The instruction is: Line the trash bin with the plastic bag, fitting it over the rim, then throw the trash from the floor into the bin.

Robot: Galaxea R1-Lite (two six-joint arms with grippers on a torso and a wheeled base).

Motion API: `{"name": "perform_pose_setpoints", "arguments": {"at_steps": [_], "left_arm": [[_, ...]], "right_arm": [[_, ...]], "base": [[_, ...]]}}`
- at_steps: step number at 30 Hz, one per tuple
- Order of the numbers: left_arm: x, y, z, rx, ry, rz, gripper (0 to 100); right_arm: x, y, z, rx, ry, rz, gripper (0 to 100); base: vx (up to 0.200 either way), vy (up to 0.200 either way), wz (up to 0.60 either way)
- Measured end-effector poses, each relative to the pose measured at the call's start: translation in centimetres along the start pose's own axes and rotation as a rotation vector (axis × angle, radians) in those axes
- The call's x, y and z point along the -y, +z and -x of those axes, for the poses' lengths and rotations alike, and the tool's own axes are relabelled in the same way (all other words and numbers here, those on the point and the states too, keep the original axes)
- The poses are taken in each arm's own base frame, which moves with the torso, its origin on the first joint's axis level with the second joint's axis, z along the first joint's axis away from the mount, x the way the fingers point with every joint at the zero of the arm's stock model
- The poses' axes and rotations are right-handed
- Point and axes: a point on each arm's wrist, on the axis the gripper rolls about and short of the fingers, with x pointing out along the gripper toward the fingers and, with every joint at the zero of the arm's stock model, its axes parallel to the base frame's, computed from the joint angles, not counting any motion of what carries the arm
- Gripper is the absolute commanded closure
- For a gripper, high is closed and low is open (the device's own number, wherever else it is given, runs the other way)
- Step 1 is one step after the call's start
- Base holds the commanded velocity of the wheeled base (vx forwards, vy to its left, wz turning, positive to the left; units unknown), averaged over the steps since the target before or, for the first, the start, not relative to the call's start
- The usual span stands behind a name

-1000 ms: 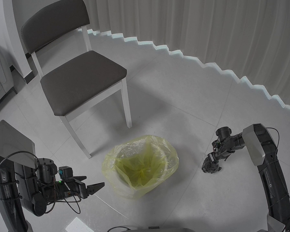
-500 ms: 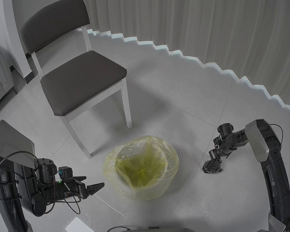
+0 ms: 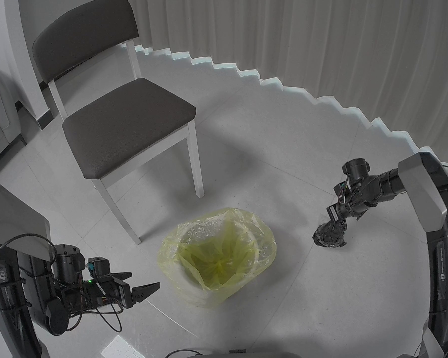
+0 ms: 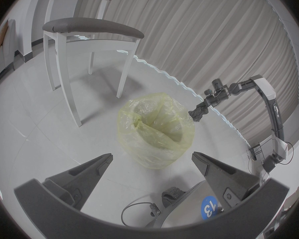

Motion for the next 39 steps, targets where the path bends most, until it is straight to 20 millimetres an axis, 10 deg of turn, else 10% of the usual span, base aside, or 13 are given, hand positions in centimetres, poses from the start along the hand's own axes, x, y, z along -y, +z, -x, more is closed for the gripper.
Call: {"name": "perform_pose_setpoints", "arguments": {"at_steps": [19, 39], "left_arm": [[0.5, -0.1, 0.9, -0.005, 0.000, 0.002, 0], [0.5, -0.2, 1.1, -0.008, 0.003, 0.006, 0]], "right_arm": [[-15.6, 7.4, 19.8, 0.399, 0.194, 0.283, 100], [-25.3, 1.9, 16.8, 0.286, 0.351, 0.463, 100]], "base": [[0.000, 0.000, 0.00], [0.000, 0.000, 0.00]]}}
